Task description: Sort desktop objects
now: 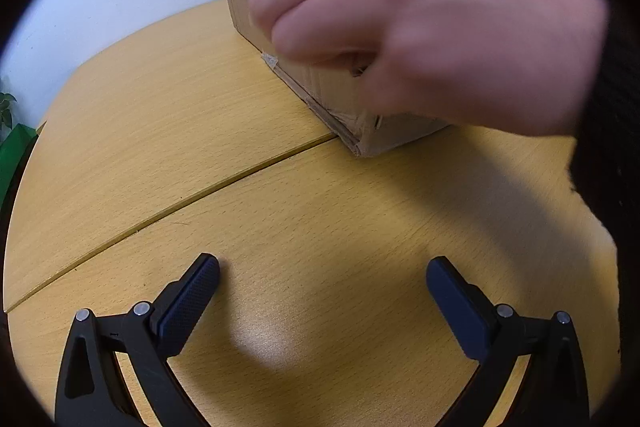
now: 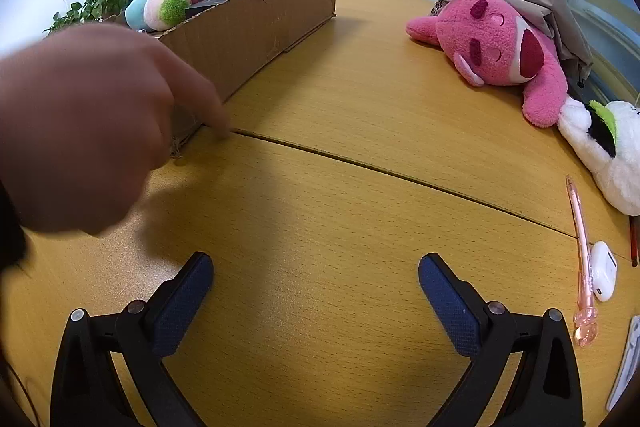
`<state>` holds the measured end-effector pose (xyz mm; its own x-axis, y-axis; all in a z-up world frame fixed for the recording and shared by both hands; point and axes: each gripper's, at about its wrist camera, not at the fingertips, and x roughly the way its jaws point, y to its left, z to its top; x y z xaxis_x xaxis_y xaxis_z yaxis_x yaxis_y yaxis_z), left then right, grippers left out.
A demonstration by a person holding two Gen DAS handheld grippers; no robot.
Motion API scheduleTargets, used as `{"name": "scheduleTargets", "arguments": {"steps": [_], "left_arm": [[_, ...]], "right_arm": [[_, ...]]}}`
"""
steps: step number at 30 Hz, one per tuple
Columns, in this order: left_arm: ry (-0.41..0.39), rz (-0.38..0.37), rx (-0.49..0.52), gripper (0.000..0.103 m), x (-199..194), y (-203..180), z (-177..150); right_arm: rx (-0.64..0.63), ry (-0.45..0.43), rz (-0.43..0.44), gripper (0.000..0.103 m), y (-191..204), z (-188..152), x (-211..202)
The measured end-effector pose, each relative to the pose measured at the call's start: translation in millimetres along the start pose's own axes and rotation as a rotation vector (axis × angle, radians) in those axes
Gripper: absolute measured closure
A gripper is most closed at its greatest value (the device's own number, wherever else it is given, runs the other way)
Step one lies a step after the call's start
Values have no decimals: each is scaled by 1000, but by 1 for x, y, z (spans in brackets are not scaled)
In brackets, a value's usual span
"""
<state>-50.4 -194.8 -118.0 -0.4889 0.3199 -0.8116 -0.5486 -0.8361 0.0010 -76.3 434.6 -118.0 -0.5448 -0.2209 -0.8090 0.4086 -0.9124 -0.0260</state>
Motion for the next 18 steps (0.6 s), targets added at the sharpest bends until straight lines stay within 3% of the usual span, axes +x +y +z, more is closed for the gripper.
{"name": "scheduleTargets", "arguments": {"steps": [18], "left_arm": [[-1, 0, 1, 0, 2, 4, 1]], "right_arm": [[2, -3, 2, 0, 0, -2, -4]]}}
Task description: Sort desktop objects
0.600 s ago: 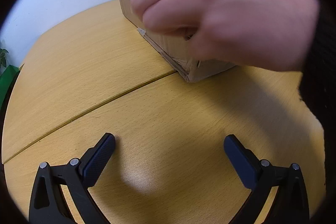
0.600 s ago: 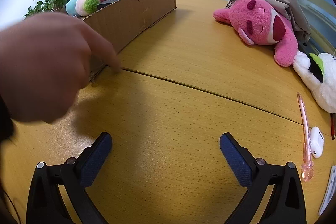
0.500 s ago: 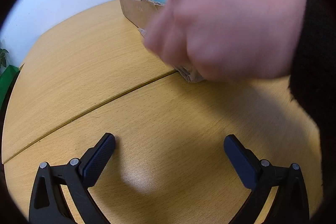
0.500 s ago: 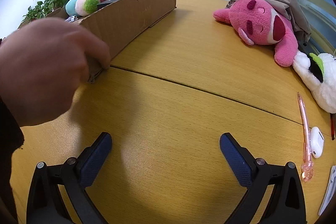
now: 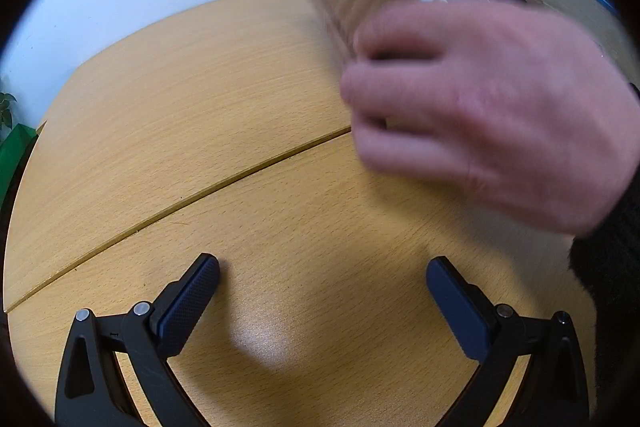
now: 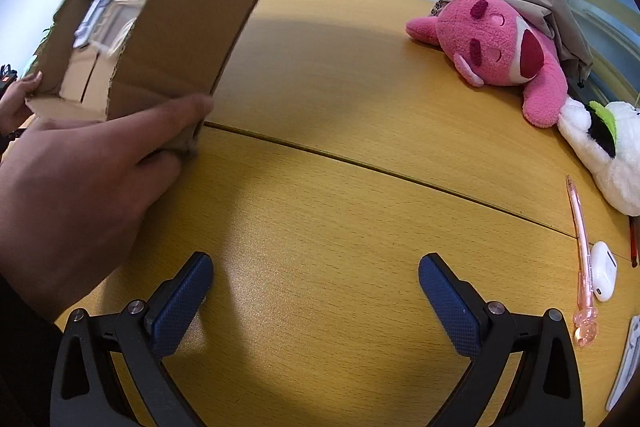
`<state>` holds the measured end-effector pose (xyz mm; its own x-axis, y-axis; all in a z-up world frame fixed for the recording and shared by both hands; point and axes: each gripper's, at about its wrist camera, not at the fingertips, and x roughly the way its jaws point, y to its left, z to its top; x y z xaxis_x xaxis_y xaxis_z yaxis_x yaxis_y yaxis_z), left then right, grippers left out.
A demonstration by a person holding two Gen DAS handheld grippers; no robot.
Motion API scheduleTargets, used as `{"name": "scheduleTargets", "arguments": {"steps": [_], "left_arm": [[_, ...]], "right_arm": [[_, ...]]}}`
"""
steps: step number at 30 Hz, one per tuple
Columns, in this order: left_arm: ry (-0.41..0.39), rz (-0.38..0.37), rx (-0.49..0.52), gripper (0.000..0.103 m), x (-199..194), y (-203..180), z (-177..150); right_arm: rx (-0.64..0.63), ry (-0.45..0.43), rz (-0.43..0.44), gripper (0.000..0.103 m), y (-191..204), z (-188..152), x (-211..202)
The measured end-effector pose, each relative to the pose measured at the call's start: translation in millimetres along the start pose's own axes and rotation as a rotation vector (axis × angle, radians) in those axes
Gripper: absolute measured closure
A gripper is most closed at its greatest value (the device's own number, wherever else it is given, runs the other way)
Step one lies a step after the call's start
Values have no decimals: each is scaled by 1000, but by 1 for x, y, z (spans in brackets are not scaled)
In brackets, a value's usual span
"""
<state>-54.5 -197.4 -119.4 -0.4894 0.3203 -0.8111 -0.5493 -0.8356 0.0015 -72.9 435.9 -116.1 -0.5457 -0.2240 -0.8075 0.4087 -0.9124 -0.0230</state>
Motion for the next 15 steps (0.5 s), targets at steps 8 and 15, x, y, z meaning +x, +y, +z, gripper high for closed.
{"name": "scheduleTargets", "arguments": {"steps": [8, 15], "left_arm": [[-1, 0, 0, 0, 0, 0, 0], [-1, 1, -1, 0, -2, 0, 3]], "right_arm": [[1, -2, 1, 0, 3, -2, -3], [2, -1, 1, 0, 4, 0, -6]]}}
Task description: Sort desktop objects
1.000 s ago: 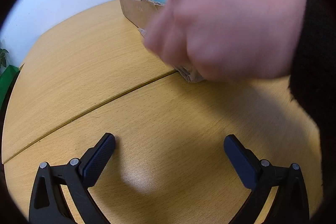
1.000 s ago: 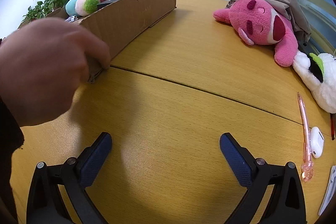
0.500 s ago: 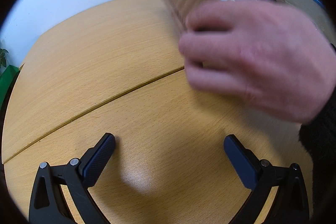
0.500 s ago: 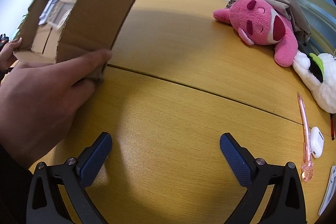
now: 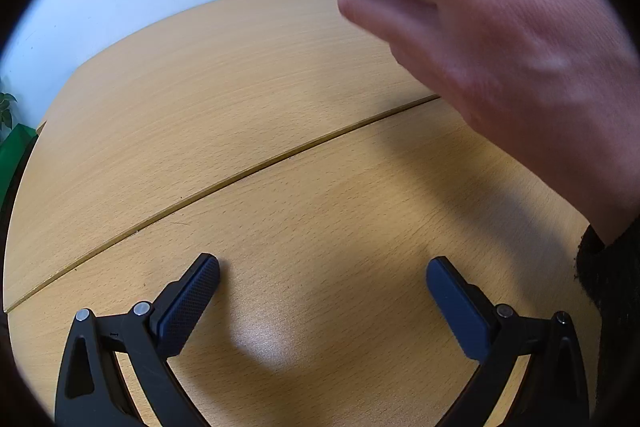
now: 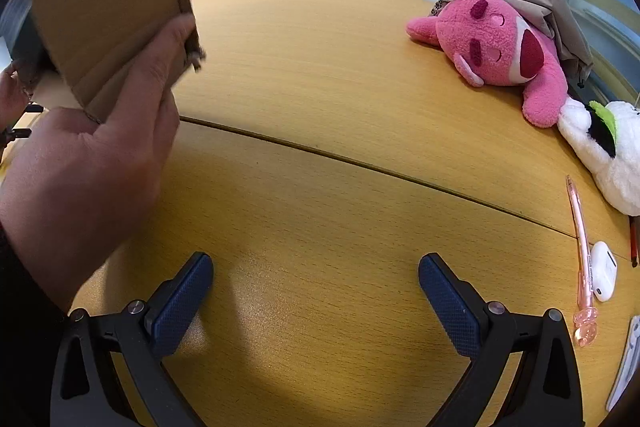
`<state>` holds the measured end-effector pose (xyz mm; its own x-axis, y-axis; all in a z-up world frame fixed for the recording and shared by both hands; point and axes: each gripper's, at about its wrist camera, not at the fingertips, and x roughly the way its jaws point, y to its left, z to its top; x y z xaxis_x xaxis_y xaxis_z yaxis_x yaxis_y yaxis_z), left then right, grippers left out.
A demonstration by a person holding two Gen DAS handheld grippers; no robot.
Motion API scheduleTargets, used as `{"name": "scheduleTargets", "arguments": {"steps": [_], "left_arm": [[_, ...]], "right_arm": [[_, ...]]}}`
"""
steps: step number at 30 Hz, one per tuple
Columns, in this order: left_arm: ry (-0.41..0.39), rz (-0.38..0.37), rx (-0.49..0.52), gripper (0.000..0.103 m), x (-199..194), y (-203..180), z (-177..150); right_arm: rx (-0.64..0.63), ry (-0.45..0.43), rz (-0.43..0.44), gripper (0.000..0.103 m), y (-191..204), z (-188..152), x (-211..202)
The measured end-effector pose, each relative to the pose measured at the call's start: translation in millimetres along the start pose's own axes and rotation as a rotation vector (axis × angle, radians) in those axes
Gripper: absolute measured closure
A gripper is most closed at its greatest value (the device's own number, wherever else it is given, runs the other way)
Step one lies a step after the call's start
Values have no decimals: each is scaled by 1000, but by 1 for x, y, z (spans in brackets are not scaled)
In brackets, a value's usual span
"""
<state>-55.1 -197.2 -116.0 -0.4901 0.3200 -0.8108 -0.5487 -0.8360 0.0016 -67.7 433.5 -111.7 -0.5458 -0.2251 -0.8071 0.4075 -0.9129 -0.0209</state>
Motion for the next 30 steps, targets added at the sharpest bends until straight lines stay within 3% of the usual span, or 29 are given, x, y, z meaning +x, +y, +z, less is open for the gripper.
{"name": "scheduleTargets", "arguments": {"steps": [30], "left_arm": [[-1, 2, -4, 0, -23, 6, 31]], "right_arm": [[6, -1, 2, 0, 1, -4, 1]]}}
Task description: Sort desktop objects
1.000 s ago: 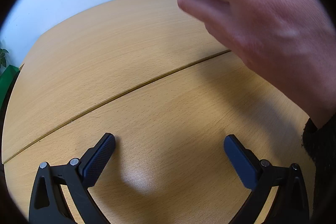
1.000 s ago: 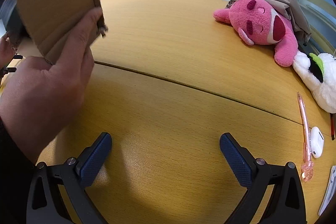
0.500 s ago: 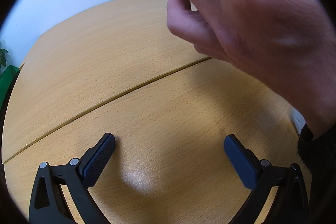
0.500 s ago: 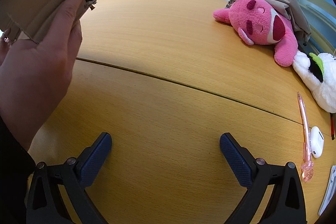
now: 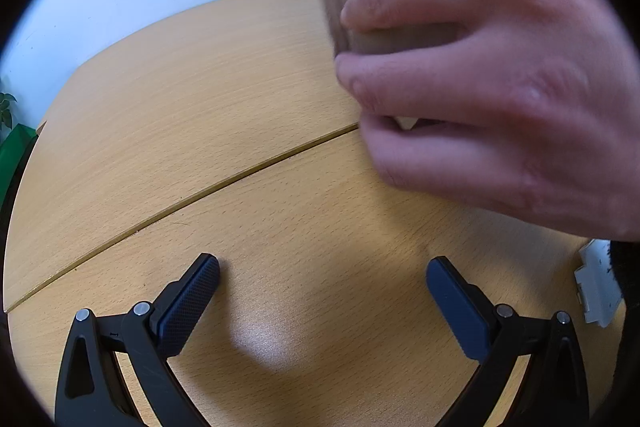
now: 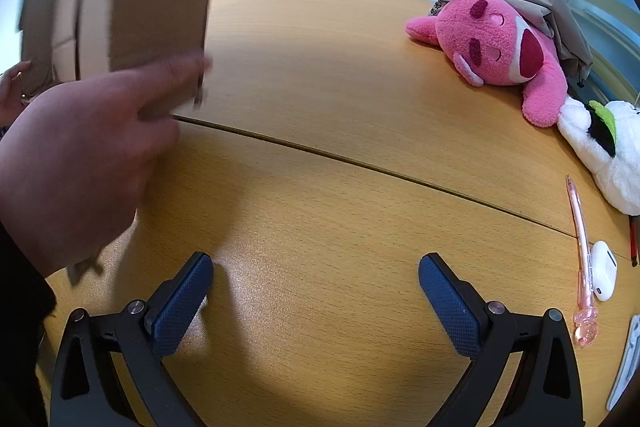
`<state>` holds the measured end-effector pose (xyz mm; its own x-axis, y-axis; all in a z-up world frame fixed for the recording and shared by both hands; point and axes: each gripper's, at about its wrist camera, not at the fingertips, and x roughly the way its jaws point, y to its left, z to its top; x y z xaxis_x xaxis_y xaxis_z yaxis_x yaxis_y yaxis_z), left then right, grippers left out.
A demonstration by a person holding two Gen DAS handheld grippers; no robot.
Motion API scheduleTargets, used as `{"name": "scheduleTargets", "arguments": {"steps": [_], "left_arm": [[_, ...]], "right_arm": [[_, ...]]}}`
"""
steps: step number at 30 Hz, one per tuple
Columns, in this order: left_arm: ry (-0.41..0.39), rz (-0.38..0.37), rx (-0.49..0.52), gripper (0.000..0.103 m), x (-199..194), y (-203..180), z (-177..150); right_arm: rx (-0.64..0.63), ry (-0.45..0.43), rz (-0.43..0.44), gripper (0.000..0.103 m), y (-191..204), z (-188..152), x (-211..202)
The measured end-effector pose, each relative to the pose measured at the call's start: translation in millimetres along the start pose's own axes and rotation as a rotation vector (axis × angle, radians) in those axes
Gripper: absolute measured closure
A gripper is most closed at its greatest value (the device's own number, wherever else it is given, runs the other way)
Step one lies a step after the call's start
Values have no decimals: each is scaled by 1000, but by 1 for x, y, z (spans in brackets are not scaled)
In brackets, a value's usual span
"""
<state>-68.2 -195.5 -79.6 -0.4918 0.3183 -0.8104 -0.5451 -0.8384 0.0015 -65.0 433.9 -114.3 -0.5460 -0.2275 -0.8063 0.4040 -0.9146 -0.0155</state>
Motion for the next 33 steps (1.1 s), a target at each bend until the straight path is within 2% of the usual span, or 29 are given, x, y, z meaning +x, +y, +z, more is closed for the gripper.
{"name": "scheduleTargets", "arguments": {"steps": [10, 33], "left_arm": [[0, 1, 0, 0, -6, 0, 7], [-1, 2, 0, 0, -6, 2, 0]], "right_arm": [[0, 1, -1, 0, 0, 0, -2], [-1, 1, -1, 0, 1, 0, -1]]}}
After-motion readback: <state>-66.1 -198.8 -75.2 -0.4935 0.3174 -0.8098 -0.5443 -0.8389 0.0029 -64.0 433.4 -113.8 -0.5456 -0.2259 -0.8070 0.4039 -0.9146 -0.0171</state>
